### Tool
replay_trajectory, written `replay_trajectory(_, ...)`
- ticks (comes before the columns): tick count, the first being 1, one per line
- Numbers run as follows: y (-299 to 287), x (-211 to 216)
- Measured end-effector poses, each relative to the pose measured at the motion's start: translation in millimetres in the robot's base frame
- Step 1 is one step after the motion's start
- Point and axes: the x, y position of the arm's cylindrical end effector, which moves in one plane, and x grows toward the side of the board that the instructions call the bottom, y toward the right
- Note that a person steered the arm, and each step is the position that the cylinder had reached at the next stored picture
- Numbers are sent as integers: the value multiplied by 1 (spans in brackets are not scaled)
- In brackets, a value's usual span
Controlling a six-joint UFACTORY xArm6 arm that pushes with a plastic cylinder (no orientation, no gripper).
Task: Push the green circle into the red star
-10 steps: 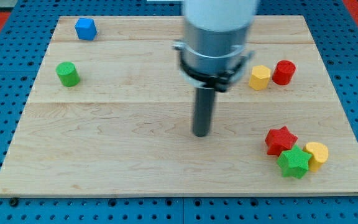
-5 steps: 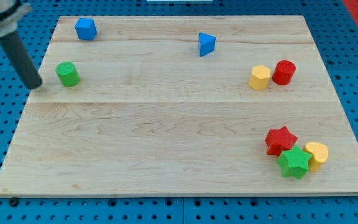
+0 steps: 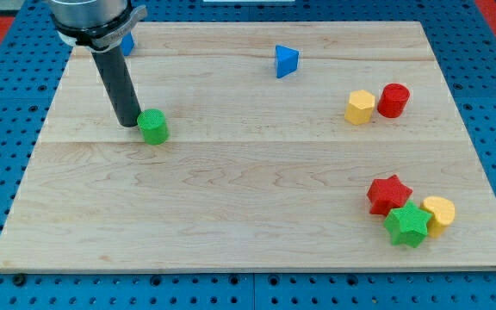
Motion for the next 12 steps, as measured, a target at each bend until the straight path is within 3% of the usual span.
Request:
replay_trajectory(1, 18, -16)
replay_trajectory(3, 82, 53)
replay_trajectory(5, 38, 45)
replay_trajectory(7, 88, 81)
replay_trajectory(9, 64, 95)
replay_trajectory(11, 182, 118)
replay_trajectory(12, 171, 106)
